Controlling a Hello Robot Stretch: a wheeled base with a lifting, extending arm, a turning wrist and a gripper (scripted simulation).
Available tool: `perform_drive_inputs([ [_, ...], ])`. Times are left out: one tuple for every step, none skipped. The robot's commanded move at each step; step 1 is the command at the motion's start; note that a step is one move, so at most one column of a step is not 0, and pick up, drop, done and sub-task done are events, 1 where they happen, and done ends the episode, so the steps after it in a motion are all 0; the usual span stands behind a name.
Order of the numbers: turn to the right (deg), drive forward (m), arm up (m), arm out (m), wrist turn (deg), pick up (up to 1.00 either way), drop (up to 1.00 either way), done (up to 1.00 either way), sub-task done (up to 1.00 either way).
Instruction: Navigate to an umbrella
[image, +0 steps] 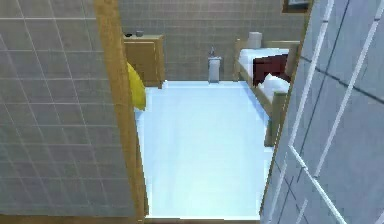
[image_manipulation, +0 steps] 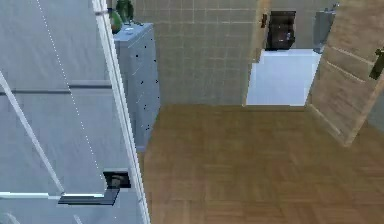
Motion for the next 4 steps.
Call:
perform_drive_inputs([
  [0.0,1.0,0.0,0.0,0.0,0.0,0.0,0.0,0.0],
  [6.0,0.0,0.0,0.0,0.0,0.0,0.0,0.0,0.0],
  [0.0,0.4,0.0,0.0,0.0,0.0,0.0,0.0,0.0],
  [-45.0,0.0,0.0,0.0,0.0,0.0,0.0,0.0,0.0],
])
